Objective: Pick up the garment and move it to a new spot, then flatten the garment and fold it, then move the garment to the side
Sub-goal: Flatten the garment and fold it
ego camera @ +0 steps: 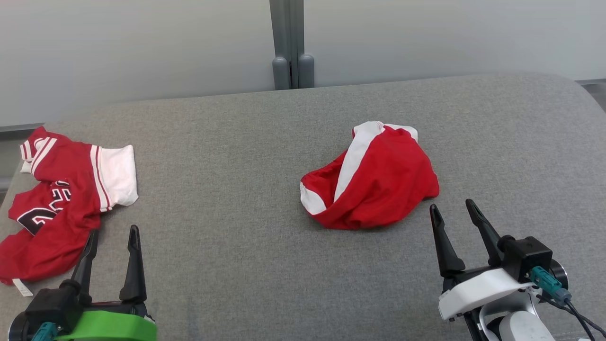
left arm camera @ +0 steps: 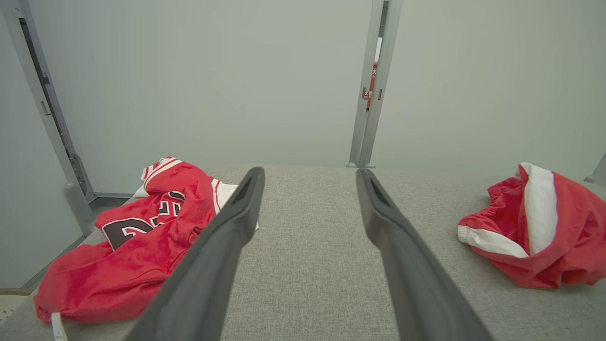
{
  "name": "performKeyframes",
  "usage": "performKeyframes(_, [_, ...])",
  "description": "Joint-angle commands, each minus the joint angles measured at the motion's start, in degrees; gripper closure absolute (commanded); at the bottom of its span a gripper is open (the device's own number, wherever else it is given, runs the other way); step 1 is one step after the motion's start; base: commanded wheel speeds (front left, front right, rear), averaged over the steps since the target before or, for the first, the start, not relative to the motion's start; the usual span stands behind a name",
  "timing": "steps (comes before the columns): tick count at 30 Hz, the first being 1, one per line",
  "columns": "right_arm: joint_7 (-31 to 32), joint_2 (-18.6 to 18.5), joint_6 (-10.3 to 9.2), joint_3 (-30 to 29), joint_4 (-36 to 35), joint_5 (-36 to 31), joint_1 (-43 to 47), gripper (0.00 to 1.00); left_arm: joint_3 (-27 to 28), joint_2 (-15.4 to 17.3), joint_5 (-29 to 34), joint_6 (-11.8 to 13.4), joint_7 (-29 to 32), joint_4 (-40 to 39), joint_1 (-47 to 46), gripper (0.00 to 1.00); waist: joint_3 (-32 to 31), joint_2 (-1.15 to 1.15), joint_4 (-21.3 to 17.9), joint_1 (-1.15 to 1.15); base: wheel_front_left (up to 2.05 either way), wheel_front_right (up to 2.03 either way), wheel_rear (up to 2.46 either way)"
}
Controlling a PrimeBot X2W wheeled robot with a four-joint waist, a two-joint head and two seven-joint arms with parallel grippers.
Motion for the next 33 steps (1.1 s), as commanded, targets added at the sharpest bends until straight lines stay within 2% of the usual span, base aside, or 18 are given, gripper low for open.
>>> performKeyframes(1, [-0.1,-0.1,0.03,0.0,-0.1,-0.1,0.6,0.00,0.3,0.0,0.7,-0.2,0.0,0.0,0.0,0.00,0.0,0.00,0.0,0.00,0.00,0.00,0.00])
performKeyframes(33, [-0.4,0.2,0.03,0.2,0.2,0.2,0.1,0.00,0.3,-0.1,0.3,-0.5,0.0,1.0,-0.4,0.00,0.5,0.00,-0.6,0.00,0.00,0.00,0.00])
